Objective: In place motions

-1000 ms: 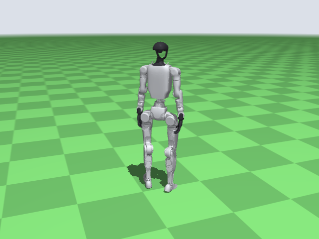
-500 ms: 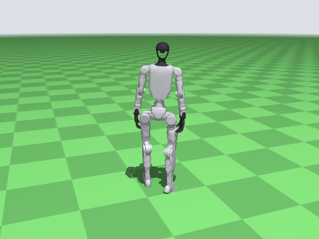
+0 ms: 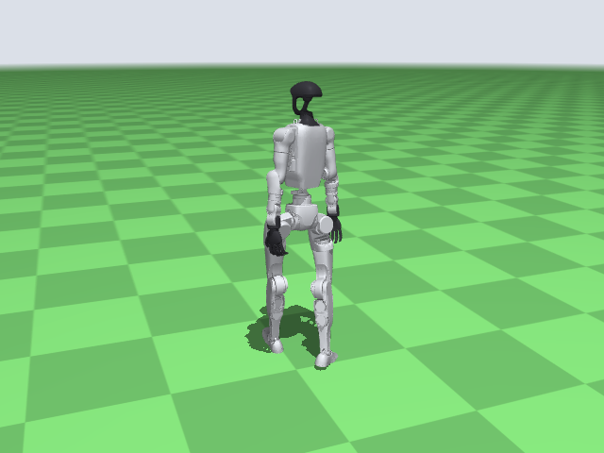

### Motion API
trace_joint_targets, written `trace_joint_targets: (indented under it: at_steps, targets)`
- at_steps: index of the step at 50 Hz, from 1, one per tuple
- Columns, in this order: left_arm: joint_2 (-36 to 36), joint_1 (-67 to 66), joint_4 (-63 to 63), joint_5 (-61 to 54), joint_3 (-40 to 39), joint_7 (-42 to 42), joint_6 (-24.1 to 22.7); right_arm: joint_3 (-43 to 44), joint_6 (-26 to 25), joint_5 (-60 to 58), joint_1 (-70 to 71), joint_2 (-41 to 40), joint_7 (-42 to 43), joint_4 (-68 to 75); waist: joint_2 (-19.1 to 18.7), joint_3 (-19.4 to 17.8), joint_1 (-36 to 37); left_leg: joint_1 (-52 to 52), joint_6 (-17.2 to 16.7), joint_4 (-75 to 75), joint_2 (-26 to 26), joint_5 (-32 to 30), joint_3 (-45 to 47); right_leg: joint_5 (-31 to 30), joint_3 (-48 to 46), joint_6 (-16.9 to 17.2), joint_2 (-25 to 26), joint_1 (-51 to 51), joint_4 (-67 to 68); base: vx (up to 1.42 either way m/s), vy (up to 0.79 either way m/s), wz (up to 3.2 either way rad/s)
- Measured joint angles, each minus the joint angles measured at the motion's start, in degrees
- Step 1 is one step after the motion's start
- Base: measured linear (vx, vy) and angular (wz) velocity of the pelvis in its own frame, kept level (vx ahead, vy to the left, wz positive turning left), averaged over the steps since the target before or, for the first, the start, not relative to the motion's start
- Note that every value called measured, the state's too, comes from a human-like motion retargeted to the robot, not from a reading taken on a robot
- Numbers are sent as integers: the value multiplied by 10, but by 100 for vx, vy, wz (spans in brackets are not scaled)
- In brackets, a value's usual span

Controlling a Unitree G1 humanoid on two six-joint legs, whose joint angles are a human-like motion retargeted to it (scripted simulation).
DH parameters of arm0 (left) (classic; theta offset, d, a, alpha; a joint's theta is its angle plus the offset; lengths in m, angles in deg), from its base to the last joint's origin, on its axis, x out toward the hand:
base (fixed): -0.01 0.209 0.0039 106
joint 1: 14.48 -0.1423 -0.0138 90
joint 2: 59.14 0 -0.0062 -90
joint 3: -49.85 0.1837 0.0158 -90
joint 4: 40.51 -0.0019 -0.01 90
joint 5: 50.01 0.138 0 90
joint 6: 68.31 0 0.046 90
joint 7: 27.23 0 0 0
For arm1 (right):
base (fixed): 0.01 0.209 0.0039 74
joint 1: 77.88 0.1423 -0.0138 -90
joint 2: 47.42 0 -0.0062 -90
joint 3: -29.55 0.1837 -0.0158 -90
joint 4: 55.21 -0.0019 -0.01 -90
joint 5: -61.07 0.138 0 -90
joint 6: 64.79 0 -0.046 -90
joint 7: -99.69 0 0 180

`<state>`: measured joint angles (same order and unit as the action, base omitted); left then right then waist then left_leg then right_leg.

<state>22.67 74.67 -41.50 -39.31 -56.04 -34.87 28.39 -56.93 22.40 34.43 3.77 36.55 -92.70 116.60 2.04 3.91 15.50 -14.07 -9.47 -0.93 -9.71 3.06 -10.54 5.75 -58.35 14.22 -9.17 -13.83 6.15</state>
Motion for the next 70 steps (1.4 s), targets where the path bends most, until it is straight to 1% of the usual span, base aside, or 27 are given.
trace_joint_targets:
  at_steps: [5, 10, 18, 23, 28, 36, 40, 45, 52, 59, 70]
  targets:
    - [-1, -17, 14, 7, -17, -4, 0, -3, 6, 3, 8, -8, -2, -14, 2, -2, 25, -5, -24, 6, -2, -13, -10, 9, -34, 8, 8, -8, 10, -2, 2, 86]
    - [-2, -26, 18, 4, -29, -2, 0, -7, 11, -1, 15, -15, -5, -23, 9, -4, 59, -12, -33, 11, -3, -25, -13, 12, -48, 8, 16, -6, 14, -4, -1, 49]
    - [-6, -34, 13, -9, -54, 1, 3, -13, 12, -12, 19, -21, -7, -26, 23, -2, 96, -20, -15, 14, -10, -29, -25, 11, -52, 8, 16, 5, 13, 0, -1, 10]
    - [-12, -36, 23, -13, -63, -3, 2, -14, 13, -11, 20, -19, -6, -23, 29, -1, 103, -25, -2, 14, -13, -29, -26, 7, -47, 8, 12, 15, 9, 0, 0, -4]
    - [-12, -30, 31, -11, -56, -5, 2, -12, 13, -8, 18, -15, -6, -18, 30, -3, 98, -23, 10, 15, -16, -26, -26, 3, -42, 8, 8, 17, 8, 1, -5, -16]
    - [-1, -23, 40, -10, -44, -9, -1, -14, 8, -7, 11, -15, -6, -14, 35, -2, 78, -8, 47, 10, -22, -5, -14, -8, -19, 8, -5, 15, 4, 6, -7, -39]
    - [9, -29, 38, -8, -43, -8, -2, -20, 10, -13, 15, -20, -12, -22, 38, -7, 64, 9, 69, 3, -21, 17, 5, -17, 12, 5, -18, 12, 2, 11, -15, -107]
    - [23, -38, 24, -6, -53, -3, 0, -27, 11, -22, 18, -24, -20, -34, 39, 5, 33, 23, 87, -1, -6, 44, 47, -32, 63, -5, -26, 27, -1, 13, -21, -134]
    - [29, -40, 25, -12, -71, -3, 2, -25, 12, 4, 27, -20, -20, -26, 32, 22, -29, 45, 97, -4, 19, 82, 113, -51, 135, -13, -30, 52, -5, 4, -30, -128]
    - [31, -28, 46, -20, -63, -10, 0, -15, 5, 26, 32, -17, -17, -2, 25, 29, -73, 72, 100, 2, 39, 109, 185, -73, 218, -17, -34, 87, -2, -14, -30, -123]
    - [23, -3, 77, -34, -48, -18, -5, -39, -4, 27, 57, -13, -18, 20, -7, 12, -164, 97, 102, 11, 74, 133, 307, -104, 358, -23, -22, 164, 27, -22, -9, -107]
